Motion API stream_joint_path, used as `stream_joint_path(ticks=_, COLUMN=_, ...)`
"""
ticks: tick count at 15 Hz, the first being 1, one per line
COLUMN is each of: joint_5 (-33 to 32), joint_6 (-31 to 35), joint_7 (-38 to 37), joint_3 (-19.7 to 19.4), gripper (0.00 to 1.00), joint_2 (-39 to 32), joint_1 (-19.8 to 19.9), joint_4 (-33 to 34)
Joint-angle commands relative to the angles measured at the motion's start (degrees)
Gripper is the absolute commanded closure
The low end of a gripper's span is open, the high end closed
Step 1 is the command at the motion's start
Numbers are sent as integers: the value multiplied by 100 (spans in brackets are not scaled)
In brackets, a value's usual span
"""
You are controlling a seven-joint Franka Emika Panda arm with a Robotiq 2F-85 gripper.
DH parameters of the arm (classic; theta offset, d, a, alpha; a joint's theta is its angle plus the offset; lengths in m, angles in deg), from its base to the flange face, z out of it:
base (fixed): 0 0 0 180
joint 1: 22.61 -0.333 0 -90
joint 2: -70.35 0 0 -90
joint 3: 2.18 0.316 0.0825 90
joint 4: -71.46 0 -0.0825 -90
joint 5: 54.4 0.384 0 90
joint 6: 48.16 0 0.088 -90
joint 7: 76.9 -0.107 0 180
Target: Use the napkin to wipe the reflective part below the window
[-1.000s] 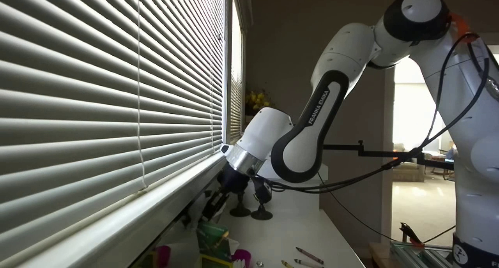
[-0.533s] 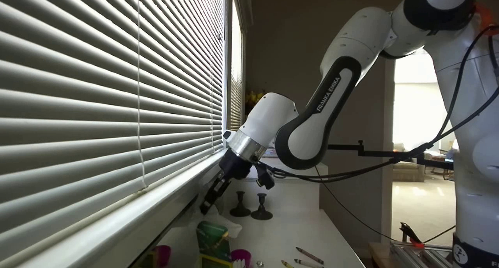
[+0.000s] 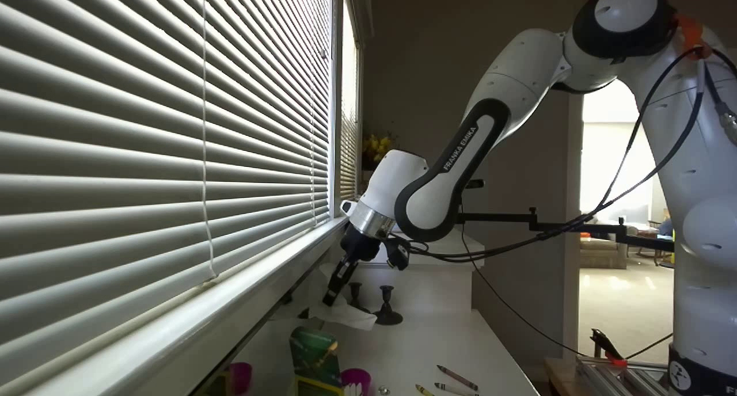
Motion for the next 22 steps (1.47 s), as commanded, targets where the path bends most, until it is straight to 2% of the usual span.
stream_joint_path(ticks=1, joint_5=3, joint_6=-185, joint_7=340, joint_3=150, gripper=100, joint_2=-466, joint_1=126, joint_4=487)
stream_joint_path(ticks=7, joint_5=-12, joint_6=-123, joint_7=425, joint_3=464, gripper=100, joint_2=-846, joint_1=-17, joint_4=696)
stream_joint_path(ticks=16, joint_5=-91, joint_6=27, joint_7=369, joint_3=816, gripper=100, joint_2=-548, joint_1=-387, joint_4=211)
stream_joint_path(ticks=19, joint_5=-52, joint_6=-88, joint_7=484, joint_3=926, gripper=100, joint_2=-497, joint_1=-283, joint_4=259)
stream_joint_path(ticks=22, joint_5=-27, joint_6=-305, joint_7=709, joint_3=925, gripper=100, joint_2=-461, joint_1=14, joint_4=381)
